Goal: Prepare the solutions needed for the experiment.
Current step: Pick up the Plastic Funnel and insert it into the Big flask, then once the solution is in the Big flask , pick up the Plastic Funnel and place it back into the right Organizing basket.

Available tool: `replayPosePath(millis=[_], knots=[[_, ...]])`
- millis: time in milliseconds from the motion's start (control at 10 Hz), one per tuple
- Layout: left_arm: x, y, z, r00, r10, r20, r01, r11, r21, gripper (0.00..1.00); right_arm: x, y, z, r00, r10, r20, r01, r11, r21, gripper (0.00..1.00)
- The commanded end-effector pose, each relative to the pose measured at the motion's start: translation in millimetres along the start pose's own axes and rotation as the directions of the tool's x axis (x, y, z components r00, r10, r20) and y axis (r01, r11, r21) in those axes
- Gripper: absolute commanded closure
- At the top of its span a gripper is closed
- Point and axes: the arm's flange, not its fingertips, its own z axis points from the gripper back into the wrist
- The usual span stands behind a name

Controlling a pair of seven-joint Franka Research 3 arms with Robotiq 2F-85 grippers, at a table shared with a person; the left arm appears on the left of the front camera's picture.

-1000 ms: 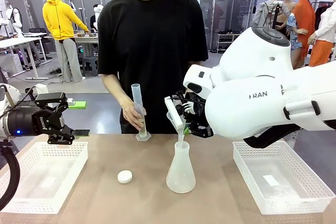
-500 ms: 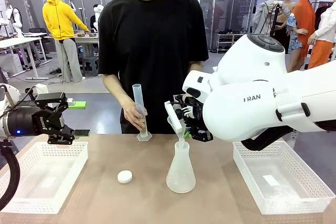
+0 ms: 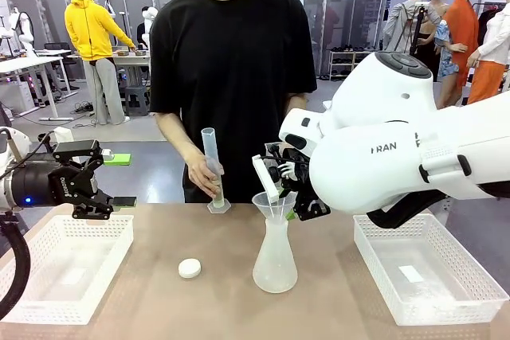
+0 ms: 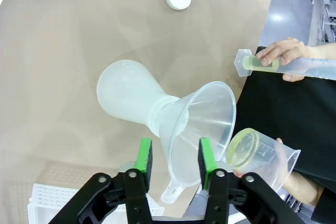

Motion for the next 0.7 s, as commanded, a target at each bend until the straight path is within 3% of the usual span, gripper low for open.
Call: replayPosePath(millis=[0, 600], knots=[[0.1, -2.0, -1.2, 1.000, 0.014, 0.003, -0.014, 1.000, -0.018, 0.00, -0.1, -0.9, 0.7, 1.000, 0.000, 0.001, 0.000, 1.000, -0.009, 0.47], [0.1, -2.0, -1.2, 1.000, 0.014, 0.003, -0.014, 1.000, -0.018, 0.00, -0.1, -0.9, 0.7, 1.000, 0.000, 0.001, 0.000, 1.000, -0.009, 0.47]])
